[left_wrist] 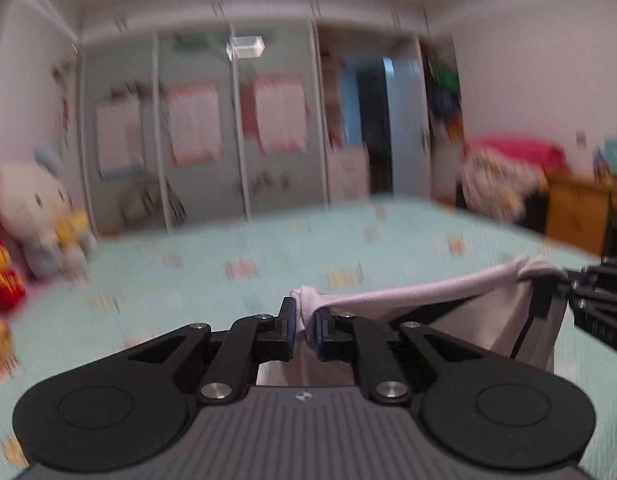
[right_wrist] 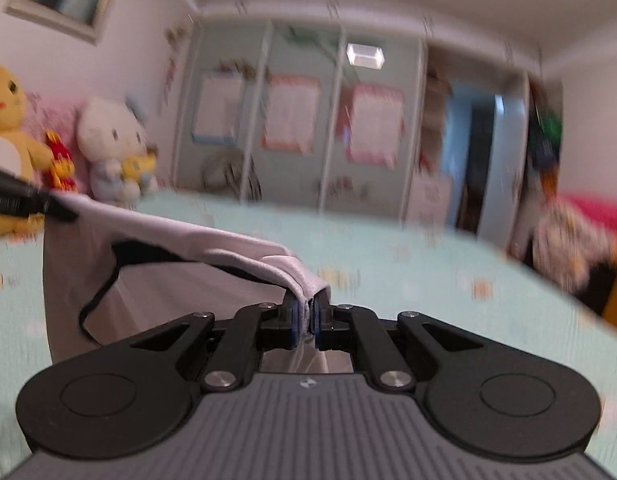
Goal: Fold clothes
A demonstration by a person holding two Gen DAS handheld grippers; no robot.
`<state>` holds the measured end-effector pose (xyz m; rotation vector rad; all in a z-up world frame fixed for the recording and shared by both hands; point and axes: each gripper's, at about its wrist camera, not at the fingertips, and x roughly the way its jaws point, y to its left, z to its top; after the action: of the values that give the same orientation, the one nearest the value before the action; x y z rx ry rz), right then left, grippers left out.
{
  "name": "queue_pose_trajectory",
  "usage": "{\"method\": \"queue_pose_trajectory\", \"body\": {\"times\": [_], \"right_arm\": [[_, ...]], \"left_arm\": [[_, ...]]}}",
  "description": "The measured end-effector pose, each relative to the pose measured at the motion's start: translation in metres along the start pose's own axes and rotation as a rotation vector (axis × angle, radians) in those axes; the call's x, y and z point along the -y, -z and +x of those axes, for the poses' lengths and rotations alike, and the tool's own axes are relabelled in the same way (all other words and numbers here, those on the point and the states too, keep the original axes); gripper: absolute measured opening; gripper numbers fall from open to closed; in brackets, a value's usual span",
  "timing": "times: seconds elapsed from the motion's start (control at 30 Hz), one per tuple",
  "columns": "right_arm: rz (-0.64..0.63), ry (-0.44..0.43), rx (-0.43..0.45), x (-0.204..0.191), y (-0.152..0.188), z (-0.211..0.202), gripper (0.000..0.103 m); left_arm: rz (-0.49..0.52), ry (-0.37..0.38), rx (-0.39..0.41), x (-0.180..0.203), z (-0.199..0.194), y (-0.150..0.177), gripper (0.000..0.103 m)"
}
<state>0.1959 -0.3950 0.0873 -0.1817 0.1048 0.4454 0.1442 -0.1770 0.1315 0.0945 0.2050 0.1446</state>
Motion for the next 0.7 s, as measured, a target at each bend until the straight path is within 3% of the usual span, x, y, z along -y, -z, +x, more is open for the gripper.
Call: {"method": "queue_pose_trajectory", "body": {"times": [0.23,0.5,0.63,0.7], "right_arm": [[-0.071,0.018,0.217,0.009,-0.104,-0.018,0.006],[-0.175,0.035,0.377,0.015,-0.174,-0.054,0.006],[-0.189,0.02,0.447,0.014,-0.203,-0.072,0.006],[-0.174,-0.005,0.435,0.016,-0.211,-0.071,0.006]], "left_arm": [[0.118,-0.089,0.21,0.014,-0.045,-0.078,0.01],[0.186,-0.22,0.387,0.028,-0.089,-0.134,0.009],[0.207,-0.219,0.438,0.029,-0.11,-0.158,0.007],[0.242,-0.215,0.434,0.032,-0.116,-0.161,0.003]]}}
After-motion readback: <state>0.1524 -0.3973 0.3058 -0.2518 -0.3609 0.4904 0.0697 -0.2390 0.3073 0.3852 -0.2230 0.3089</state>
